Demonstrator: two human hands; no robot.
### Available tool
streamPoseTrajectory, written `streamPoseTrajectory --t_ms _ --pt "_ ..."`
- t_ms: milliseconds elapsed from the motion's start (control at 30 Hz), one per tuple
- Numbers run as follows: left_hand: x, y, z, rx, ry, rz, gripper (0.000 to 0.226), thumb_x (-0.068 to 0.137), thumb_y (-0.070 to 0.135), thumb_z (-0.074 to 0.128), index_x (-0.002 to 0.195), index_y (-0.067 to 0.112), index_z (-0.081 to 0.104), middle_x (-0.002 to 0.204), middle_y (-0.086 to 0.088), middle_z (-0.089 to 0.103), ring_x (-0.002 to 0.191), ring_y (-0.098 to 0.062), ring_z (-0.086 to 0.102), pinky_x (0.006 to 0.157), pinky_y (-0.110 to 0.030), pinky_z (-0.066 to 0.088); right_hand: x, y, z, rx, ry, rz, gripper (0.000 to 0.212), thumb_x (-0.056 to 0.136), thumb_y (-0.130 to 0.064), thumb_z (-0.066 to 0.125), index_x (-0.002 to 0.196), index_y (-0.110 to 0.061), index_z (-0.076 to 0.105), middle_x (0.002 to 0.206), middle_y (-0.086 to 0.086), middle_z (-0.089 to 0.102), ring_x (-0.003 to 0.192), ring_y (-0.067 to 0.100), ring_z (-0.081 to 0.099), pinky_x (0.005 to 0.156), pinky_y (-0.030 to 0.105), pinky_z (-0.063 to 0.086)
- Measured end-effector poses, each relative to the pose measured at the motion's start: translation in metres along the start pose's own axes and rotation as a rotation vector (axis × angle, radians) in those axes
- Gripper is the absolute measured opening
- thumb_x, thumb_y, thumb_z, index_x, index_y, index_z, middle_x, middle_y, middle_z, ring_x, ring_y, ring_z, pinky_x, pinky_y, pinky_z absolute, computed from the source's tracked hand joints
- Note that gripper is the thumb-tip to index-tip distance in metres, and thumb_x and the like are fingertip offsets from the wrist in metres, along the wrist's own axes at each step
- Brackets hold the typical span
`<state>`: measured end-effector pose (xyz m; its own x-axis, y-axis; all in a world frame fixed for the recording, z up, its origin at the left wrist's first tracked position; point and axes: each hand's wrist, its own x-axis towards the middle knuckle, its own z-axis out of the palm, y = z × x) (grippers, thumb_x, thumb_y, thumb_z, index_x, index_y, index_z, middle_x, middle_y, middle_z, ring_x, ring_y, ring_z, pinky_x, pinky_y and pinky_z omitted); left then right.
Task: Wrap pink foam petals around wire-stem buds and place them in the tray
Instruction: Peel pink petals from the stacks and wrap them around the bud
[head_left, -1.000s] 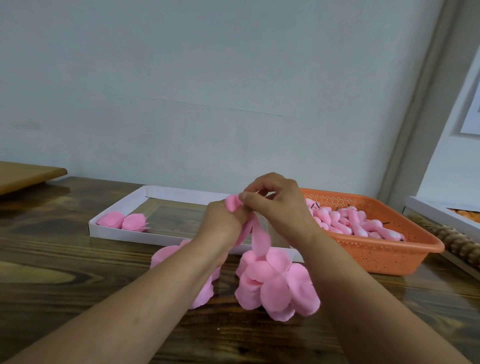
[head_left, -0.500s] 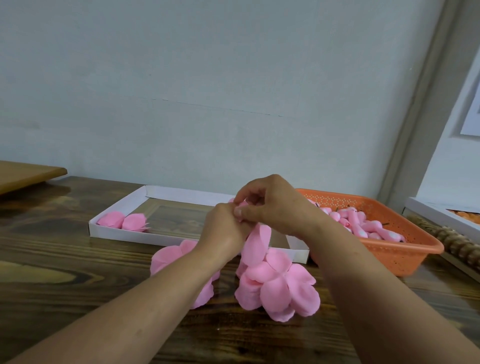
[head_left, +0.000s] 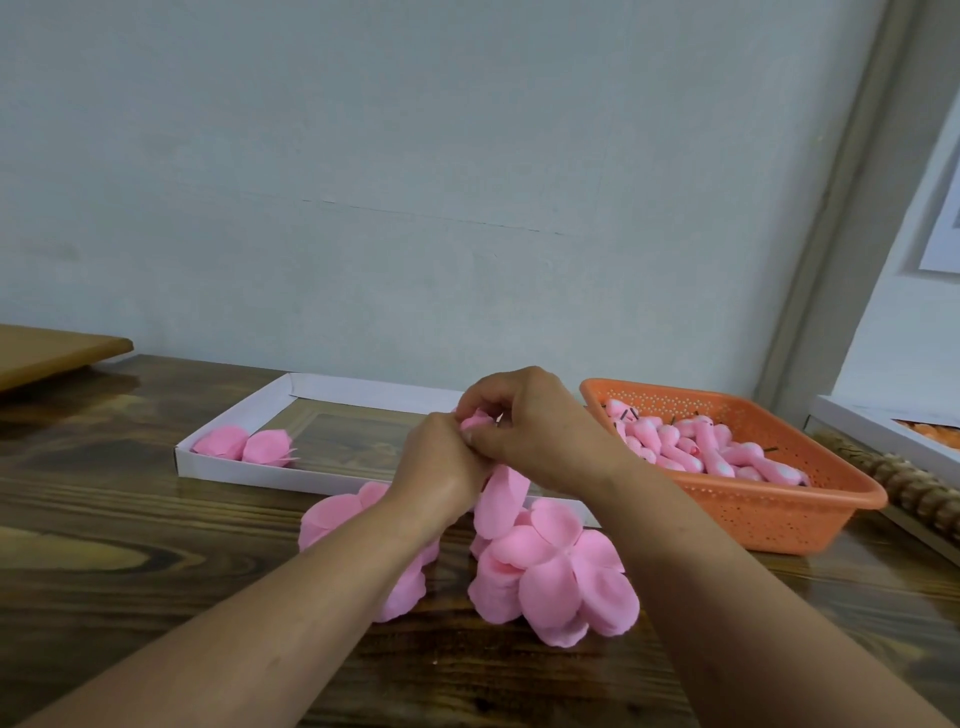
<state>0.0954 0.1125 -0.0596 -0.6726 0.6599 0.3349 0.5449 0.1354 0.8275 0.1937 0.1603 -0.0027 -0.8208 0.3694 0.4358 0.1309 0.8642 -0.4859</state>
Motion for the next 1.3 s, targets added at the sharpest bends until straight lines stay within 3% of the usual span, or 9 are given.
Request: streamPoseTrajectory --t_ms 200,333,400,500,600,700,867,1100,1300 --pt "0.002 -0.001 0.004 0.183 -0.082 -0.003 0.037 0.093 0.007 0.044 0.059 0.021 0.041 0.058 0.005 0.044 0.061 -0.011 0.048 0.048 -0.016 0.030 0.005 0.000 0.008 -0.057 0.008 0.061 0.014 0.078 0.000 0.058 0.070 -0.010 0.065 0.062 -0.006 0.054 0.057 0.008 0.049 0.045 0.008 0.035" --pt "-0.002 0.002 -0.003 -0.070 -0.211 -0.064 0.026 0.081 0.003 0.056 0.059 0.015 0.049 0.040 0.007 0.052 0.036 0.003 0.048 0.036 -0.005 0.033 0.004 0.003 0.005 -0.049 0.019 0.103 0.014 0.078 -0.002 0.062 0.067 -0.010 0.063 0.059 -0.008 0.052 0.053 0.003 0.047 0.042 0.007 0.034" --pt "-0.007 0.001 -0.013 -0.304 -0.306 -0.085 0.010 0.073 0.010 0.072 0.072 0.016 0.063 0.059 0.006 0.068 0.055 -0.001 0.063 0.058 -0.020 0.057 0.004 0.007 -0.004 0.005 0.062 0.132 0.018 0.079 0.002 0.059 0.067 -0.011 0.062 0.058 -0.006 0.055 0.051 0.008 0.050 0.046 0.016 0.043" --pt "-0.008 -0.005 -0.021 -0.390 -0.288 -0.112 0.018 0.081 0.036 0.072 0.080 0.018 0.071 0.093 -0.009 0.071 0.083 -0.021 0.067 0.081 -0.042 0.057 0.002 0.015 -0.025 0.113 0.184 0.162 0.024 0.079 0.006 0.056 0.062 -0.010 0.060 0.046 -0.005 0.056 0.041 0.012 0.049 0.044 0.027 0.044" --pt "-0.003 -0.008 -0.022 -0.410 -0.047 -0.118 0.034 0.085 0.043 0.065 0.066 0.016 0.069 0.081 -0.009 0.067 0.075 -0.028 0.056 0.073 -0.036 0.047 -0.001 0.020 -0.041 0.186 0.275 0.162 0.017 0.079 0.006 0.057 0.066 -0.003 0.062 0.040 -0.008 0.055 0.037 0.003 0.048 0.041 0.023 0.043" --pt "0.000 -0.009 -0.020 -0.487 0.014 -0.169 0.017 0.082 0.019 0.073 0.068 0.016 0.063 0.075 -0.004 0.062 0.072 -0.022 0.054 0.070 -0.033 0.047 -0.002 0.022 -0.043 0.222 0.337 0.183 0.017 0.080 0.005 0.058 0.067 -0.003 0.062 0.044 -0.005 0.055 0.037 0.002 0.048 0.041 0.022 0.043" --pt "0.002 -0.010 -0.018 -0.534 -0.011 -0.299 0.048 0.077 0.012 0.077 0.115 0.020 0.049 0.106 -0.003 0.057 0.091 -0.021 0.056 0.072 -0.030 0.044 -0.003 0.026 -0.034 0.209 0.346 0.203 0.021 0.082 0.004 0.059 0.065 -0.009 0.060 0.051 -0.001 0.056 0.037 0.003 0.048 0.047 0.029 0.045" --pt "-0.005 -0.003 -0.019 -0.966 -0.140 -0.540 0.008 0.086 -0.001 0.063 0.092 0.002 0.061 0.084 -0.012 0.061 0.075 -0.022 0.057 0.068 -0.031 0.049 -0.003 0.030 -0.015 0.147 0.317 0.189 0.032 0.079 0.004 0.060 0.057 -0.019 0.056 0.041 -0.013 0.053 0.040 0.003 0.047 0.051 0.025 0.042" --pt "-0.004 0.000 -0.020 -1.244 -0.207 -0.576 0.029 0.099 0.017 0.048 0.120 -0.002 0.055 0.110 -0.018 0.065 0.078 -0.022 0.065 0.052 -0.027 0.057 -0.006 0.028 -0.007 0.066 0.359 0.143 0.025 0.080 0.004 0.058 0.061 -0.013 0.059 0.054 -0.010 0.054 0.051 0.009 0.049 0.055 0.026 0.044"
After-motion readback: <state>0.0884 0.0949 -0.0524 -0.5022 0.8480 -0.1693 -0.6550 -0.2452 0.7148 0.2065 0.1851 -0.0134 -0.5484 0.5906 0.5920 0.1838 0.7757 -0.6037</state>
